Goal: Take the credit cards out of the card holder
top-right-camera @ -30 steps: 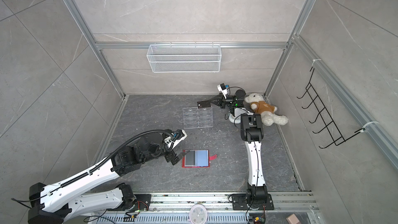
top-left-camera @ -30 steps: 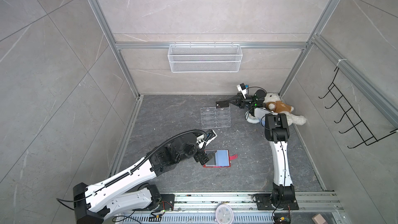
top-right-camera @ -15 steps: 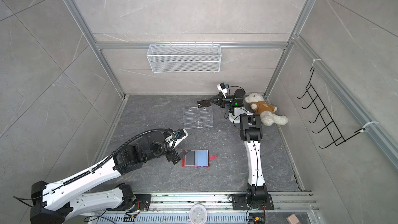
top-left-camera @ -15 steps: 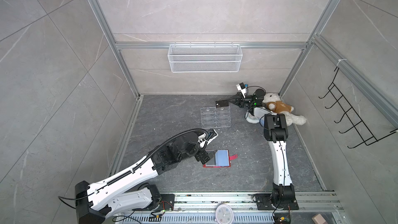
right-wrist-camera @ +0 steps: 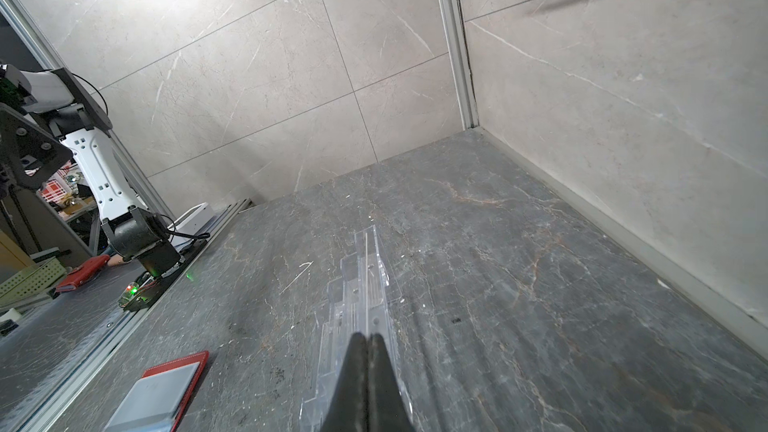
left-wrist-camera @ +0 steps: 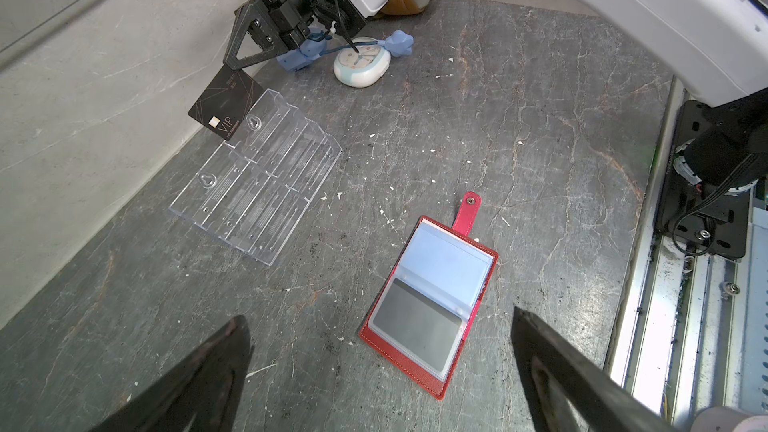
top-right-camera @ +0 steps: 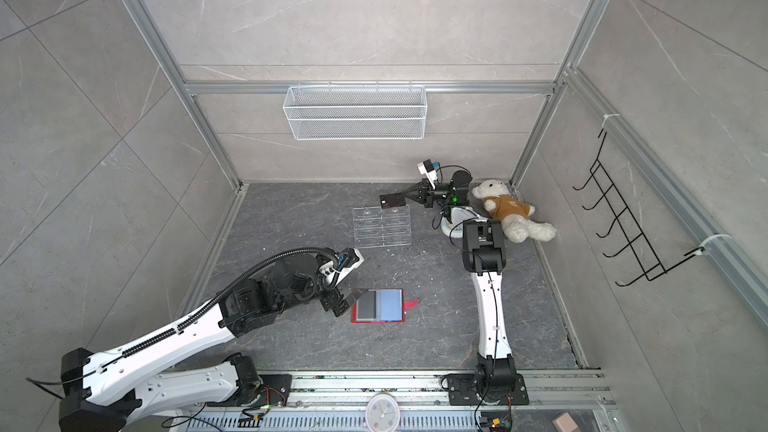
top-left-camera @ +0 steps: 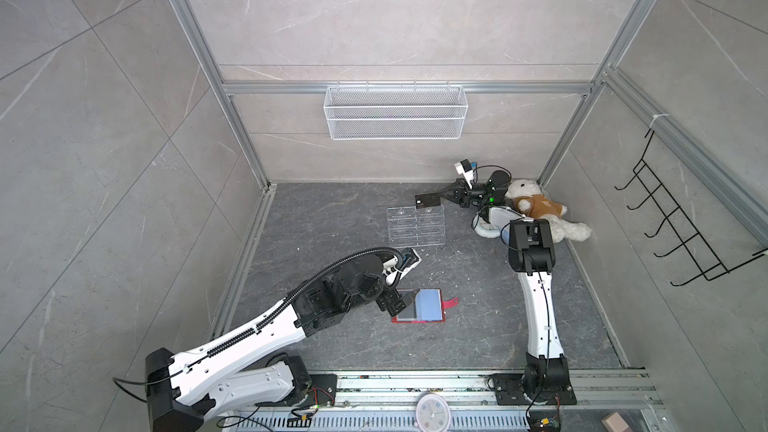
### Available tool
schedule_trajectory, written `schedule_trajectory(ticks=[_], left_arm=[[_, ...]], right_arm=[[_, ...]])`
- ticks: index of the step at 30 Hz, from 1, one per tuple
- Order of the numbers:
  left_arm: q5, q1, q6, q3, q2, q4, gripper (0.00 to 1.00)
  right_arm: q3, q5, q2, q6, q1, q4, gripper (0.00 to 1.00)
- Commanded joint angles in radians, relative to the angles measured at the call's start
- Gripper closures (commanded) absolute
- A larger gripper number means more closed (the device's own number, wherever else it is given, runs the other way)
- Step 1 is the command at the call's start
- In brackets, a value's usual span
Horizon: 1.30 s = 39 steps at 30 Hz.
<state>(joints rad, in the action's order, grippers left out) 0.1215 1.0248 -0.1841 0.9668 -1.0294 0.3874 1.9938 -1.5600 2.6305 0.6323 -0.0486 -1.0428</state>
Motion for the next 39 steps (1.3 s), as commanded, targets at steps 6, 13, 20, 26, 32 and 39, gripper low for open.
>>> schedule_trajectory(ticks=[6, 13, 20, 26, 32, 39], left_arm=[[0.000, -0.005, -0.020, 0.038, -0.001, -0.028, 0.00], [0.000, -0.005, -0.018, 0.035, -0.003, -0.026, 0.00], [-0.004, -0.005, -0.021, 0.038, -0.003, -0.022, 0.00], [-0.007, -0.005, -0.019, 0.039, -0.011, -0.027, 0.00], [-0.008, -0.005, -0.029, 0.050, -0.022, -0.033, 0.00], [-0.008, -0.005, -0.029, 0.048, -0.020, -0.039, 0.00]], right_arm=[[0.039, -0.083, 0.022, -0.002, -0.013, 0.010, 1.00], [0.058, -0.084, 0.037, 0.042, -0.011, -0.017, 1.00], [0.068, -0.084, 0.043, 0.075, -0.006, -0.025, 1.00], [0.074, -0.084, 0.048, 0.103, -0.001, -0.051, 1.00], [0.046, -0.070, 0.039, 0.156, 0.001, -0.104, 1.00], [0.023, -0.065, -0.010, 0.186, 0.016, -0.094, 1.00]])
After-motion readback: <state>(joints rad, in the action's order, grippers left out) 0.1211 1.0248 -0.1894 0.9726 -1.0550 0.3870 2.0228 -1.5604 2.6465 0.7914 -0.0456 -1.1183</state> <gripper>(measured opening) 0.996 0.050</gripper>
